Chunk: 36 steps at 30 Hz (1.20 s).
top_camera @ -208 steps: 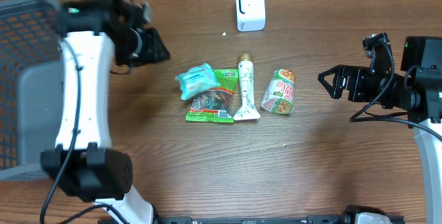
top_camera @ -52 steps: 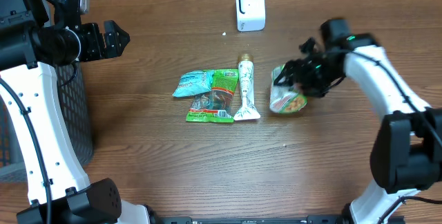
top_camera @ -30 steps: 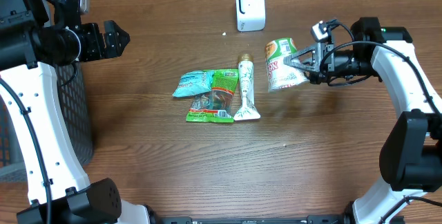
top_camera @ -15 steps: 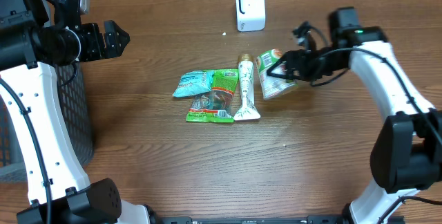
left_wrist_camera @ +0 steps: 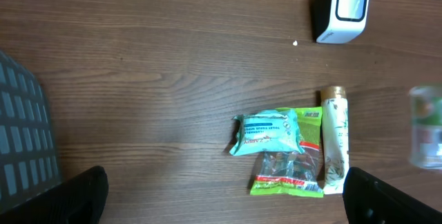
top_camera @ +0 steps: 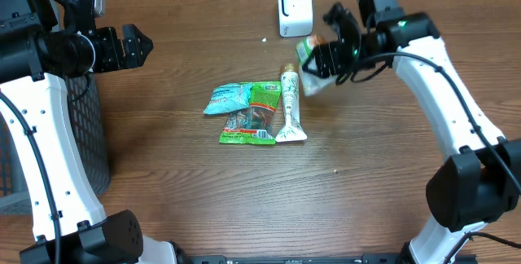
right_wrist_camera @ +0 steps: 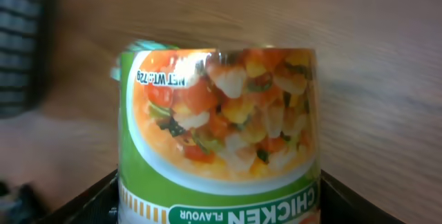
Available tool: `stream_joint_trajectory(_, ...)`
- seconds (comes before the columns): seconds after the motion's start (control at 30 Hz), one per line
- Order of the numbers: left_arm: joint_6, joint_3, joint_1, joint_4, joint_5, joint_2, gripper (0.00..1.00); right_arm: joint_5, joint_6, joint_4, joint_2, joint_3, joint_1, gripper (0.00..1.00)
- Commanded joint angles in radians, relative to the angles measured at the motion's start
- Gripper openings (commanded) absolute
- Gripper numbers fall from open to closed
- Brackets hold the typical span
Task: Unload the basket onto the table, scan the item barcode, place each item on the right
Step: 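Carry the cup noodle to the white scanner at the back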
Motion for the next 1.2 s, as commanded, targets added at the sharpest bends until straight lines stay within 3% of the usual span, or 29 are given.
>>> stream_joint_trajectory(0.0,-0.003,0.010,0.005,0.001,-0.003,-0.004,1.00,-0.209,-0.068,-0.054,-0.006,0.167,-0.006,0.60)
stream_joint_trajectory(0.17,-0.003,0.010,0.005,0.001,-0.003,-0.004,1.00,-0.264,-0.086,-0.109,-0.006,0.302,-0.005,0.60)
stream_joint_trajectory(0.43,-0.003,0.010,0.005,0.001,-0.003,-0.004,1.00,-0.230,-0.085,-0.076,-0.003,0.320,-0.003,0.60)
stream_joint_trajectory(0.77,-0.003,0.010,0.005,0.001,-0.003,-0.004,1.00,0.331,-0.102,0.185,0.059,0.320,0.029,0.56)
stream_joint_trajectory(1.17,-0.003,0.010,0.005,0.001,-0.003,-0.004,1.00,0.793,-0.702,0.499,0.234,0.320,0.117,0.36)
